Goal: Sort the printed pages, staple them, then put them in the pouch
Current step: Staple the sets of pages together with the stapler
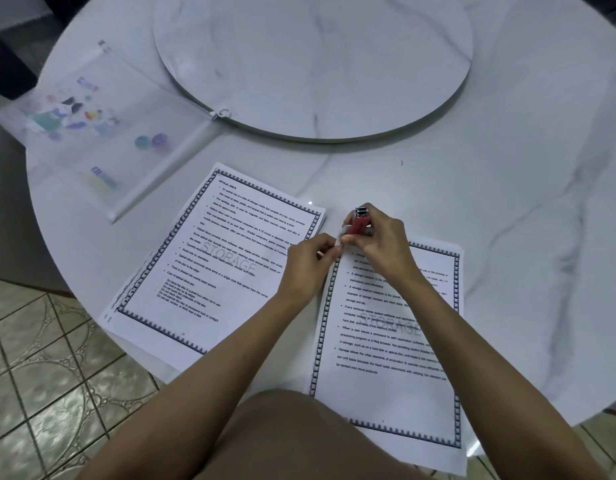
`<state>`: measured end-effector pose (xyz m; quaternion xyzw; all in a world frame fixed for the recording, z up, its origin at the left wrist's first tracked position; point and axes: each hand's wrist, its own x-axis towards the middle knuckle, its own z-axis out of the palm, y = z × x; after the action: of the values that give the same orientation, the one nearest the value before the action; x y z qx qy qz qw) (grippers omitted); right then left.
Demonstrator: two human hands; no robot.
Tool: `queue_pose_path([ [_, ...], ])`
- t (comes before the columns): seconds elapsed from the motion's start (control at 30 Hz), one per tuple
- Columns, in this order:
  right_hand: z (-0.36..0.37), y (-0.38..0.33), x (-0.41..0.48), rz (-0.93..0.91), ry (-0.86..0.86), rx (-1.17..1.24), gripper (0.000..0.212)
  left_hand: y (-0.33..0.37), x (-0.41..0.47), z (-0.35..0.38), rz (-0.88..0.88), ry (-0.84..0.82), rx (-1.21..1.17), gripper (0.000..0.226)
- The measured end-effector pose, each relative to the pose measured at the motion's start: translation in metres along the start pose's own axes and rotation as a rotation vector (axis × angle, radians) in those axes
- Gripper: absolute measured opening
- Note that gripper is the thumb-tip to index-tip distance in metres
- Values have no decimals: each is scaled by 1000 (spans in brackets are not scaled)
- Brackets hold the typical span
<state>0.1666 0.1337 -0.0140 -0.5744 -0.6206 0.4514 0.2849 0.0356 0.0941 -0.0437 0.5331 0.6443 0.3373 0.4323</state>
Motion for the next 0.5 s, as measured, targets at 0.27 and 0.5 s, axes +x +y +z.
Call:
queue_pose_path([
  [0.27,-2,4,3,-6,-7,-4,24,-1,-5,0,-41,-35,-1,17],
  [0.5,-9,2,8,62,-80,55,30,-6,-24,2,-78,-60,86,33],
])
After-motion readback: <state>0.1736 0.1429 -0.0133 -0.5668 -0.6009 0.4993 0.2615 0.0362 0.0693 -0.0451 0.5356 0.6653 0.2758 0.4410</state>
